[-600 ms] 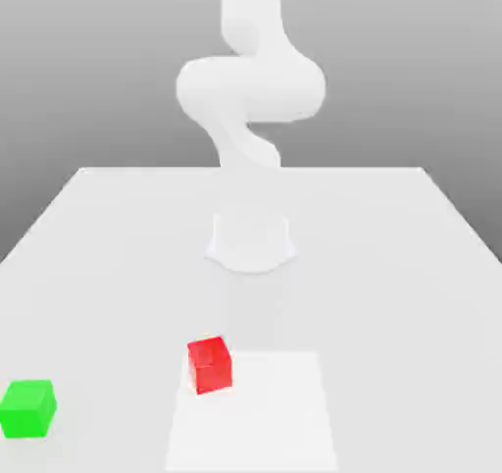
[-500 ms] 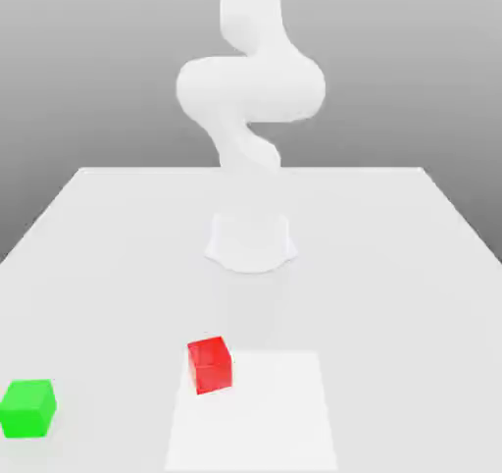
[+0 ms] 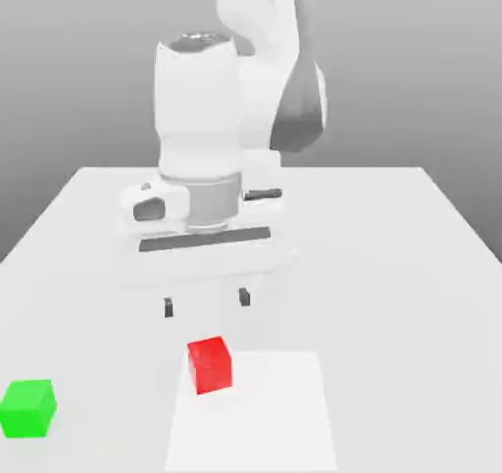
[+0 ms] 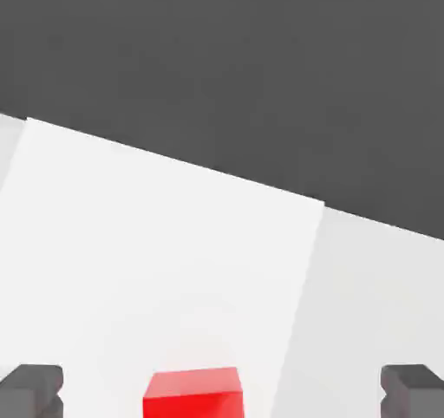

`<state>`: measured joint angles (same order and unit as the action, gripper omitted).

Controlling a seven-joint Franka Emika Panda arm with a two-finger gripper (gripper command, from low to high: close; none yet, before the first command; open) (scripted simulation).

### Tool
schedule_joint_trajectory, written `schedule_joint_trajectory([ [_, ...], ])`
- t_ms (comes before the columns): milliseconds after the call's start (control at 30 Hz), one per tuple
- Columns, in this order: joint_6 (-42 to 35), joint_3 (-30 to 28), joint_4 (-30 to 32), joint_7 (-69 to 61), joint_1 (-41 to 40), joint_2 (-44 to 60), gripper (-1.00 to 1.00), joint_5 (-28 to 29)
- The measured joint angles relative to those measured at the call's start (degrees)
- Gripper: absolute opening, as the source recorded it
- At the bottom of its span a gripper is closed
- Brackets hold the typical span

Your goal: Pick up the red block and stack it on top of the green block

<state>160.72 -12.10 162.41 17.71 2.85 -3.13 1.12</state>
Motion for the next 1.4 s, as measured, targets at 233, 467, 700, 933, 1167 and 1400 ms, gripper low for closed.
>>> schedule_joint_trajectory([
  [233,12.06,6.72,-1.06,-7.59,-4.58,14.64,-1.0,-9.23],
  [467,12.34,7.21,-1.11,-7.56,-5.06,15.04,-1.0,-9.21],
  [700,1.49,4.33,0.74,-1.35,-4.44,2.22,-1.0,-0.76],
  [933,-6.72,-1.99,-11.73,12.9,-11.04,6.83,-1.0,-2.74],
  [1167,-12.96,-7.18,-25.33,25.52,-16.52,14.67,-1.0,-8.36],
  [1400,-7.16,-4.56,-26.83,23.11,-19.18,22.38,1.0,-13.49],
])
